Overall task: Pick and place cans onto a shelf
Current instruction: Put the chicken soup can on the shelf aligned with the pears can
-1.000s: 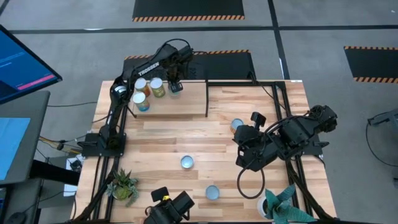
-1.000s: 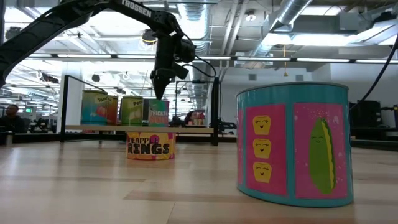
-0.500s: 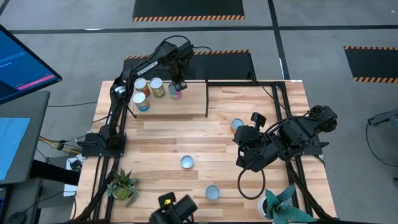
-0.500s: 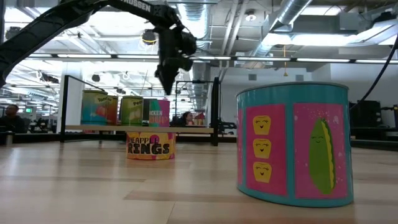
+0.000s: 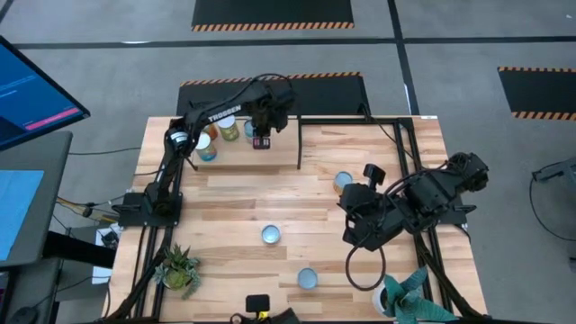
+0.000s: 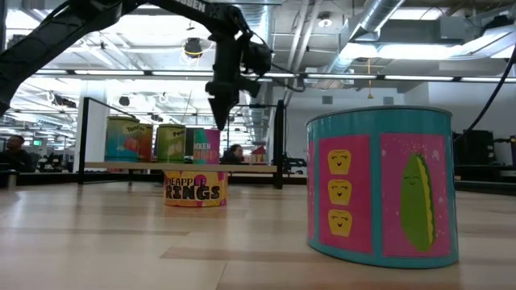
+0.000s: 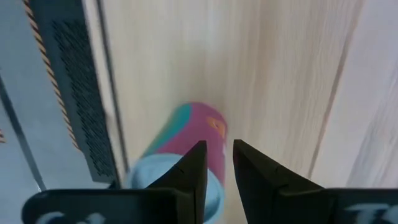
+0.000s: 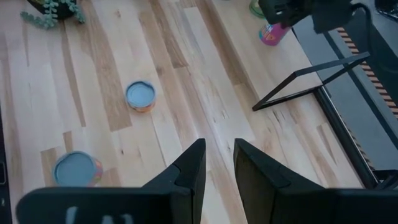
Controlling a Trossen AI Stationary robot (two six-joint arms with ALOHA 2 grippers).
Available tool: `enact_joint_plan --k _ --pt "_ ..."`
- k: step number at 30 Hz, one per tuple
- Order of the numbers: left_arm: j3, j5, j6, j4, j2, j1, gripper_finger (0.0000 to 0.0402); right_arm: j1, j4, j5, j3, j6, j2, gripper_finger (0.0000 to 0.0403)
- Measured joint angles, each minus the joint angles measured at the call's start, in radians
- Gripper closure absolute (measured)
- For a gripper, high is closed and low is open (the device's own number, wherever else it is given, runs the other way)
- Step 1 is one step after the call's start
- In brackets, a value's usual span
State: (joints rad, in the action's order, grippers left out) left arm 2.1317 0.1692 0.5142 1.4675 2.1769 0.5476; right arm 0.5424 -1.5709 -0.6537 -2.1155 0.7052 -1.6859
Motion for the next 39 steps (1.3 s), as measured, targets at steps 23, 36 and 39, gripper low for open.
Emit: enact_joint_plan --k 23,36,39 --pt "-0.073 0.111 -0.012 -0.065 0.001 0.003 0.0335 0.013 0.0 -0.001 0.0 -0.006 0.0 0.0297" --pt "-0.053 0.125 -0.042 0.099 -0.001 -0.017 0.0335 0.006 0.0 -0.001 0.0 -0.006 0.0 0.0297" --pt "-0.053 0.138 -0.045 0.099 0.002 -0.001 0.0335 0.008 0.0 -0.001 0.0 0.0 0.0 0.0297"
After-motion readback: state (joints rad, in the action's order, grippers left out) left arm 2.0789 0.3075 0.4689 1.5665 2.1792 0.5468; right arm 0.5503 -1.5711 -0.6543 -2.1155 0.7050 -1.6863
